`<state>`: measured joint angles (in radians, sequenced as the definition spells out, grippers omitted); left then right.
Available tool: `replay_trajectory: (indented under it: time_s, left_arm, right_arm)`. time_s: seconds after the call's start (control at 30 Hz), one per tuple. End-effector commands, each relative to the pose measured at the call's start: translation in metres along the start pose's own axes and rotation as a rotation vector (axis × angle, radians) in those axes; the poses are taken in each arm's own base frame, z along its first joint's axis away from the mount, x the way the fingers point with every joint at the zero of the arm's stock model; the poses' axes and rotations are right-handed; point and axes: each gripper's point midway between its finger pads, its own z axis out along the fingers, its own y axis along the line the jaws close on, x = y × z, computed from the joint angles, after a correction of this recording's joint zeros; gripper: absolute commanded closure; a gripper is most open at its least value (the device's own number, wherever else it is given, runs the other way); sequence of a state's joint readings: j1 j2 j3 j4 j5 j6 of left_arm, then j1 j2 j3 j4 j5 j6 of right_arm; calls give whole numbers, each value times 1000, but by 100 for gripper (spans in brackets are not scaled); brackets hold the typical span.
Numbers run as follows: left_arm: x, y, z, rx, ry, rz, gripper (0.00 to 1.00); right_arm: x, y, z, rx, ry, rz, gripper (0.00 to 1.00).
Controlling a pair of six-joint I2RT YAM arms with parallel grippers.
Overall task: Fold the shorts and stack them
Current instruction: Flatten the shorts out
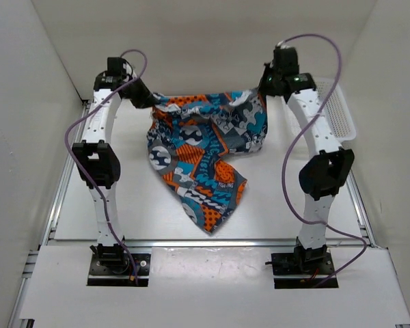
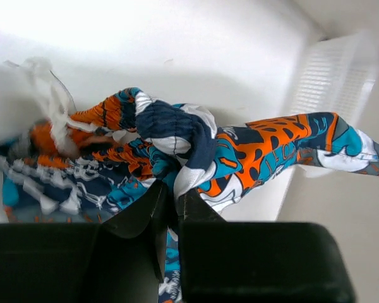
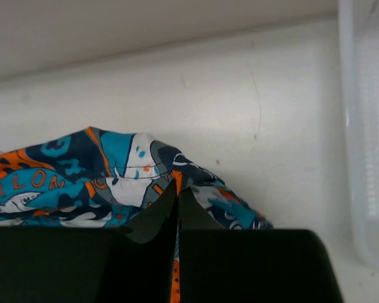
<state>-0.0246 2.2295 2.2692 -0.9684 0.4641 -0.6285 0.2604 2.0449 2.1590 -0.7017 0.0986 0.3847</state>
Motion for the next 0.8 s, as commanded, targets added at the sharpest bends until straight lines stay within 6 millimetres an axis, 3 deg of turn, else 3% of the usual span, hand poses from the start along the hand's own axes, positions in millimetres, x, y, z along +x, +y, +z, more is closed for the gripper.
replay_trajectory:
  time_s: [0.0,0.03,0.07,0.1,0.13,0.17,0.2,0.23,0.27,0.3,0.33,0.37,0.4,0.43,0.5,0.53,0.57,0.6,0.63,0.67,0.7,0.73,0.77]
  left_arm:
    - [-44,-95,-110,244,-233,162,90]
    - [-42,-111,-127,297,-240,181,90]
    - [-47,-117,-142,320,-266,196,90]
    - [-50,-131,-172,350,-324,228,90]
    - [-45,-138,-184,371,-333,244,90]
    - [-45,-142,-202,378,-366,268,90]
    - [-40,-145,-212,383,-373,274,90]
    - [-32,-147,-235,379,-407,288,90]
    - [-29,-145,-246,374,-421,297,90]
    - [-22,-145,-253,373,-424,307,90]
    - [-6,-142,-264,366,-420,315,90]
    - [-1,-134,-269,347,-428,311,90]
    - [8,-130,-271,338,-420,314,90]
    - [27,-118,-272,317,-396,317,90]
    - [49,-99,-268,283,-366,311,90]
    - [68,-95,-281,277,-385,329,90]
    - [86,-59,-252,205,-311,283,90]
    - [100,-42,-244,171,-287,257,90]
    - [112,-26,-236,145,-271,238,90]
    - [137,4,-219,95,-223,197,90]
    - [146,25,-211,49,-212,166,87]
    - [159,38,-203,31,-180,146,65]
    - [183,61,-189,-1,-121,101,43]
  right_arm:
    - [-109,22,-105,-136,-309,-19,100]
    - [-119,30,-121,-172,-337,-24,100]
    - [-138,40,-153,-209,-407,-29,100]
    - [-141,43,-168,-225,-425,-32,100]
    - [-145,46,-184,-243,-448,-35,100]
    - [-150,50,-218,-274,-496,-41,100]
    - [-142,50,-219,-285,-486,-45,100]
    - [-144,51,-257,-306,-545,-48,100]
    - [-138,54,-267,-320,-551,-53,100]
    - [-122,50,-258,-317,-517,-54,100]
    - [-115,47,-287,-329,-548,-56,100]
    - [-97,41,-276,-313,-504,-53,100]
    - [-88,37,-282,-313,-504,-53,100]
    - [-77,37,-307,-341,-522,-61,100]
    - [-49,39,-312,-392,-483,-79,100]
    - [-18,36,-311,-423,-428,-89,100]
    - [-3,34,-311,-435,-402,-81,100]
    - [15,31,-309,-449,-370,-73,100]
    - [51,21,-302,-452,-313,-61,100]
    - [70,22,-301,-486,-280,-54,100]
    - [89,17,-309,-504,-280,-59,100]
    - [129,5,-283,-477,-166,-28,97]
    - [150,-1,-278,-473,-116,-21,91]
